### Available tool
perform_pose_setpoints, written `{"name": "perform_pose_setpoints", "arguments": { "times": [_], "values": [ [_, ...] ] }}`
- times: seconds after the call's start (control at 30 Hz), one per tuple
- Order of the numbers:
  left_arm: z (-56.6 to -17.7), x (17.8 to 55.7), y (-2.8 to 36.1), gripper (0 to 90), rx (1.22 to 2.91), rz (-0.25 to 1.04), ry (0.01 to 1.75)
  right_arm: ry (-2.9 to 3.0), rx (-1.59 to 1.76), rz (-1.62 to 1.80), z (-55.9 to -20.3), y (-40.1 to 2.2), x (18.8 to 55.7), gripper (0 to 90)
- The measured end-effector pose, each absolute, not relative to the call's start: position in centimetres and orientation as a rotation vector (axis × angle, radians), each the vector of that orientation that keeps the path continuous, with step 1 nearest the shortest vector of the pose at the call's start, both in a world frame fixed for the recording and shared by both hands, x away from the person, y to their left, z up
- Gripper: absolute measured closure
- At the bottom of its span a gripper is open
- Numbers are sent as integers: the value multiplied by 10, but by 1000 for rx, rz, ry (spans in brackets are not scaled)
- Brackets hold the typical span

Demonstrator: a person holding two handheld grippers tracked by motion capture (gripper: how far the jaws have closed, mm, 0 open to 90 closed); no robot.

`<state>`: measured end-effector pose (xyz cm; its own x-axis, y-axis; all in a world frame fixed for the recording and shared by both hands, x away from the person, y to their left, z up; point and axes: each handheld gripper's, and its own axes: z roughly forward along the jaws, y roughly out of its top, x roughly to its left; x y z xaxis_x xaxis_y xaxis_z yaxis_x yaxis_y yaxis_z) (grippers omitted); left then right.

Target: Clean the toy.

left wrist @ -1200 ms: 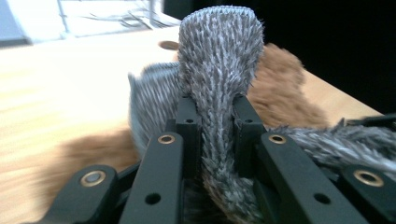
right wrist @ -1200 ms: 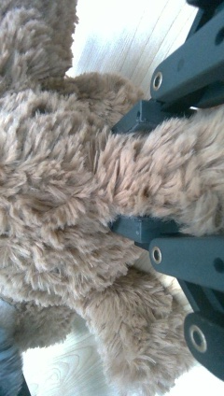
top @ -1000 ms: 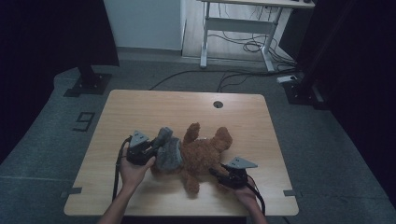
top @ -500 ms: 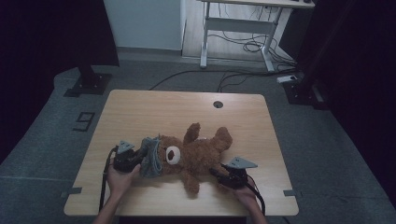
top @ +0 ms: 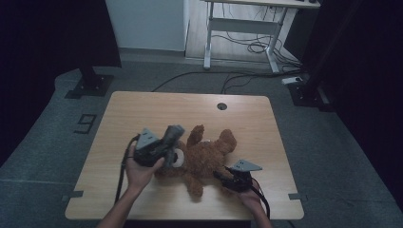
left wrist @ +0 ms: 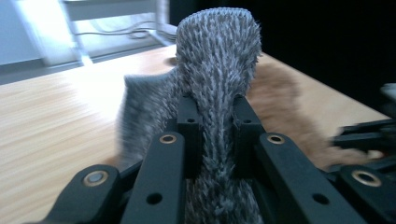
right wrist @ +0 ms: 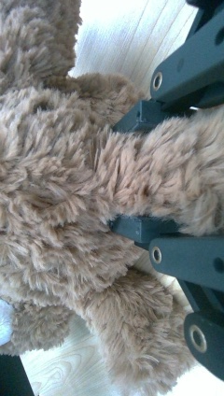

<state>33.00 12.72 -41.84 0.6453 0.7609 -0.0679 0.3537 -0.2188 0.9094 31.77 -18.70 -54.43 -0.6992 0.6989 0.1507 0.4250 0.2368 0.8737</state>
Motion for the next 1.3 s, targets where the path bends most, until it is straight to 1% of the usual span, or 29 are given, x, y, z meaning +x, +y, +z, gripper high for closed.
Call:
{"name": "perform_pose_setpoints", "arguments": {
  "times": [0.1,0.13,0.17,0.23,0.3,0.33,0.37,0.4,0.47,0.57,0.6,0.7,0.73,0.77,0.8,0.87,0.93,1.0,1.03,1.13,1.17,1.3],
  "values": [
    [-420,332,86,779,1876,436,820,2241,1050,1448,-544,-187,318,592],
    [-420,332,86,778,1876,436,820,2241,1050,1448,-544,-187,318,592],
    [-426,333,61,778,1919,417,786,2244,1051,1449,-544,-187,318,592],
    [-435,335,41,777,1957,391,768,2244,1049,1448,-544,-187,318,592],
    [-446,340,29,775,1996,374,768,2243,1049,1450,-544,-187,318,592],
    [-446,340,29,775,1996,374,768,2243,1049,1450,-545,-187,318,592],
    [-459,345,22,774,2038,364,782,2240,1051,1450,-545,-187,318,592],
    [-459,345,22,773,2038,364,782,2240,1051,1450,-545,-187,318,592],
    [-466,346,30,775,2011,357,804,2243,1051,1448,-545,-187,318,592],
    [-463,343,46,776,2000,440,834,2241,1050,1450,-545,-187,318,594],
    [-462,343,55,776,1990,449,852,2241,1052,1450,-545,-187,318,594],
    [-462,342,83,776,1932,443,901,2241,1052,1448,-545,-187,317,596],
    [-462,342,83,776,1932,443,901,2241,1052,1448,-545,-187,317,596],
    [-461,339,105,775,1890,440,924,2243,1050,1448,-545,-186,317,596],
    [-461,338,114,774,1866,428,935,2246,1049,1450,-545,-186,317,597],
    [-461,337,121,774,1848,422,943,2246,1049,1451,-545,-186,317,597],
    [-457,331,138,776,1803,452,962,2248,1048,1446,-546,-184,317,597],
    [-456,330,142,777,1795,466,968,2249,1053,1447,-546,-185,317,598],
    [-456,328,154,778,1783,497,998,2248,1057,1447,-546,-185,317,597],
    [-460,329,166,779,1785,510,1032,2246,1060,1449,-546,-185,318,598],
    [-467,330,175,779,1796,535,1065,2247,1061,1450,-546,-185,318,598],
    [-483,331,198,780,1802,558,1140,2246,1060,1448,-546,-185,318,598]
  ]
}}
